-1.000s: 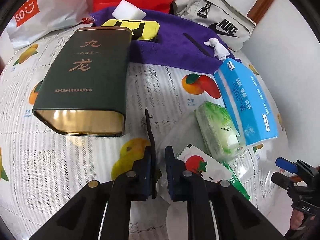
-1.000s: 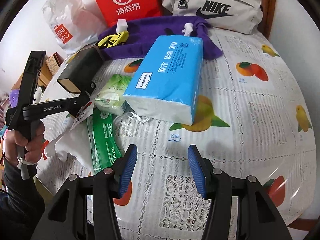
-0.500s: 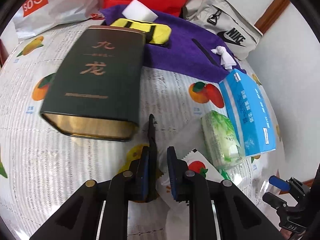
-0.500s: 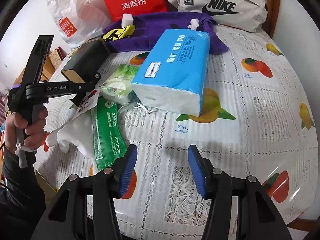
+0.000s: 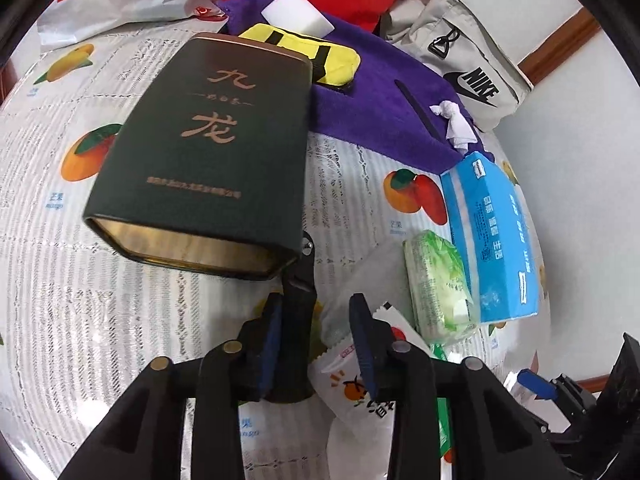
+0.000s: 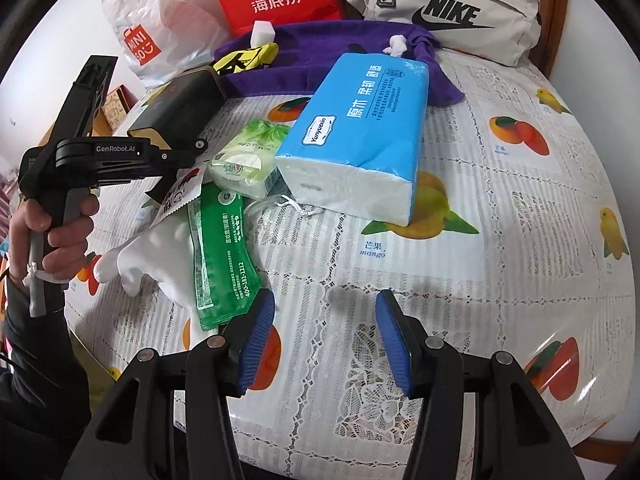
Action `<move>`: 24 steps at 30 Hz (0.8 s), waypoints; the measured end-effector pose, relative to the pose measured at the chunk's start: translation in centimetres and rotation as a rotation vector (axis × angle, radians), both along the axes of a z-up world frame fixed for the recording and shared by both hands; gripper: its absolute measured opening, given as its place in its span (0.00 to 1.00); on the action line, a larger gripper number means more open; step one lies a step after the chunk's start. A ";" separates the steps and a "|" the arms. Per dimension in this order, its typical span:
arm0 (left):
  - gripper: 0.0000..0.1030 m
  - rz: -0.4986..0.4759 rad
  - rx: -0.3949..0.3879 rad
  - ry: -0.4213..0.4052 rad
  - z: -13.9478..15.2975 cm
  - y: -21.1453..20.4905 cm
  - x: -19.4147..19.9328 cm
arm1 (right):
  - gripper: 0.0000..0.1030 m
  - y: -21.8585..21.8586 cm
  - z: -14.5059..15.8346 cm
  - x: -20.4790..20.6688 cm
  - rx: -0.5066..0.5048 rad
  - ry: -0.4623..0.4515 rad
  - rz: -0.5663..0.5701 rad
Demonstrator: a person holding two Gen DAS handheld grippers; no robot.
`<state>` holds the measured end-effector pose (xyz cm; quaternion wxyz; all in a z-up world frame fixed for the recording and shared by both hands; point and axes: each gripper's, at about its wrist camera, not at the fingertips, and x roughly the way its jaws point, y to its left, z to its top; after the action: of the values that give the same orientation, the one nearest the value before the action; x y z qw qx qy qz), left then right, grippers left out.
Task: Organize soft objects
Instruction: 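Lift the black watch strap with the left tool while the right tool reaches the green packet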
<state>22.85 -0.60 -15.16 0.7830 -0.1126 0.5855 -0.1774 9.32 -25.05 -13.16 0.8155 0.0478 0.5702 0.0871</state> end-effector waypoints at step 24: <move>0.37 -0.056 0.322 -0.128 0.2 -2.2 -0.5 | 0.51 -0.1 -1.0 -0.1 0.002 0.026 0.009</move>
<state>22.35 -2.85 -14.93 0.8213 0.0423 0.5583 -0.1098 9.21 -25.12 -14.18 0.8076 0.0471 0.5808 0.0905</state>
